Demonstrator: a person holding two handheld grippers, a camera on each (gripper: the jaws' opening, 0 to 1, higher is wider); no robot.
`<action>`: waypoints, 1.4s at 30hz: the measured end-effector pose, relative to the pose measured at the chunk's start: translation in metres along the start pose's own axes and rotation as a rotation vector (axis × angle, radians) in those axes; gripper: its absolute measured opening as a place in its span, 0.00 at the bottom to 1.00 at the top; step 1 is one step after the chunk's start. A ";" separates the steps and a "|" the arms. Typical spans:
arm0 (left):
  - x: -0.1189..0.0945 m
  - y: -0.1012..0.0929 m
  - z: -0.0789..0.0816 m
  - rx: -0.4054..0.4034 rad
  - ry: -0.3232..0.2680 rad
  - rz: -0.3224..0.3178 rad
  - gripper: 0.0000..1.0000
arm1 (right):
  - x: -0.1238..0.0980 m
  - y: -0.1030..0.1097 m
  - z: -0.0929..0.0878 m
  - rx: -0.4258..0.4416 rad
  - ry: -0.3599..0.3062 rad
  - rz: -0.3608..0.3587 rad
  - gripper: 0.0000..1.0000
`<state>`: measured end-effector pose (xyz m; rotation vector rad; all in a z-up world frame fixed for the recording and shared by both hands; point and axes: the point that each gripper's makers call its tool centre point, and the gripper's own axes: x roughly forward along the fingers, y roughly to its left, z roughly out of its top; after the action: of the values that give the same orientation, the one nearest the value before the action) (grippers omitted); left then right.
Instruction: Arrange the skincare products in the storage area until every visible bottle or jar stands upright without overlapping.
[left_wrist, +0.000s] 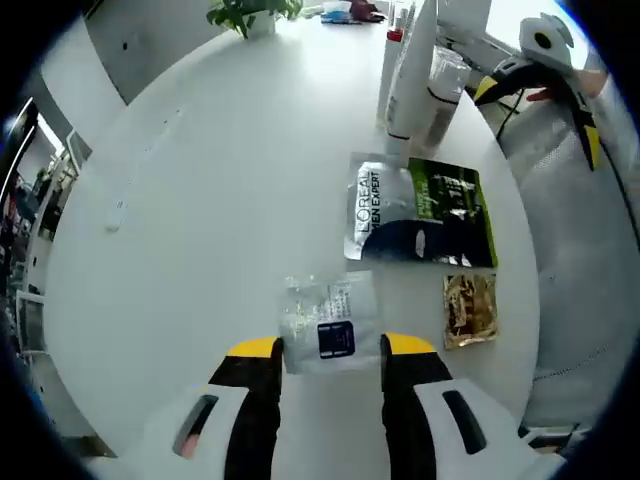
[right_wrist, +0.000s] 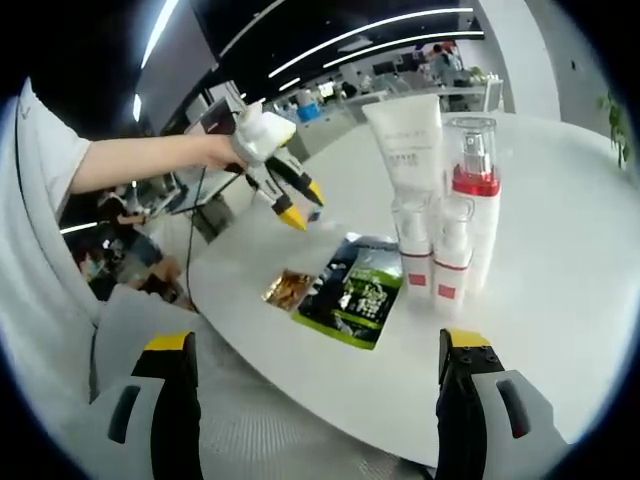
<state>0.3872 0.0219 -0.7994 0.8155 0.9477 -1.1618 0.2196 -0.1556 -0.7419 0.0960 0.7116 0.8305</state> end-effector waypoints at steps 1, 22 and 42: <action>0.002 -0.004 -0.001 0.016 0.000 -0.016 0.37 | 0.000 0.000 0.000 0.000 0.001 0.000 0.99; 0.023 -0.039 -0.009 0.081 0.006 -0.105 0.36 | 0.000 -0.002 -0.002 0.006 0.011 -0.010 0.99; 0.024 -0.043 -0.010 0.079 0.009 -0.102 0.36 | 0.001 -0.002 -0.004 0.007 0.012 -0.010 0.99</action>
<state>0.3468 0.0123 -0.8274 0.8442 0.9645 -1.2920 0.2187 -0.1569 -0.7455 0.0939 0.7261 0.8196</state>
